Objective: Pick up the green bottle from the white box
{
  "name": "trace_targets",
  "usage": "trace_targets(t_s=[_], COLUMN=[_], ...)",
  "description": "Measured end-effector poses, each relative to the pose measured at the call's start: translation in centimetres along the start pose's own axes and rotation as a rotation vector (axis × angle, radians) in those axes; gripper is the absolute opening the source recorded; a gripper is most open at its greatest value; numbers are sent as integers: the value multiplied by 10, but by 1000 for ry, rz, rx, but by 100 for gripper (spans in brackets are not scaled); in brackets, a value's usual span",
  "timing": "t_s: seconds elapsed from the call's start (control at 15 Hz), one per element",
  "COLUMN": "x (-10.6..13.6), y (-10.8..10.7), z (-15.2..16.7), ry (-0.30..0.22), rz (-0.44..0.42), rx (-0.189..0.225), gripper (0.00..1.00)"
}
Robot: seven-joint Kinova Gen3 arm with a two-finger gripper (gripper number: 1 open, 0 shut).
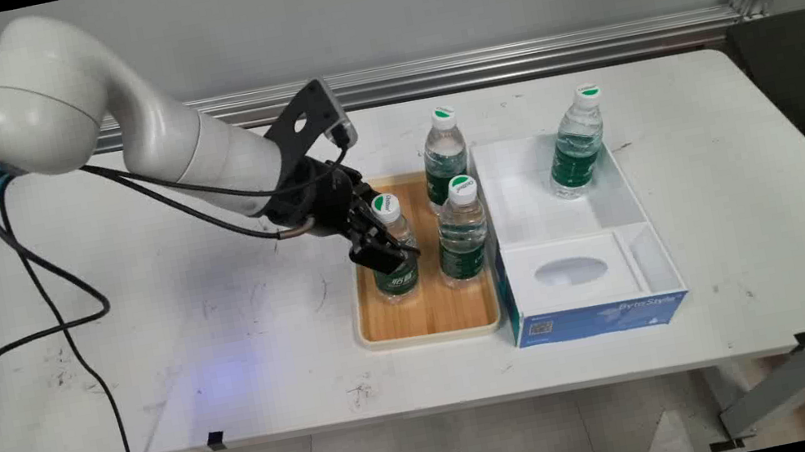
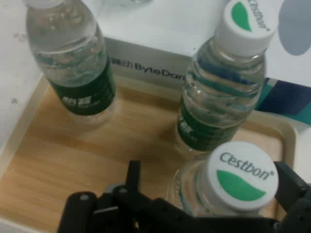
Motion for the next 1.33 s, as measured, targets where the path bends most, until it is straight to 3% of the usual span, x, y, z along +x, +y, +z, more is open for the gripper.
trace_targets(t_s=[0.87, 1.33], x=[20, 76], y=[10, -2], z=[-58, -84], ry=[-83, -82], rz=[-59, -55], rx=[48, 63], gripper=[100, 100])
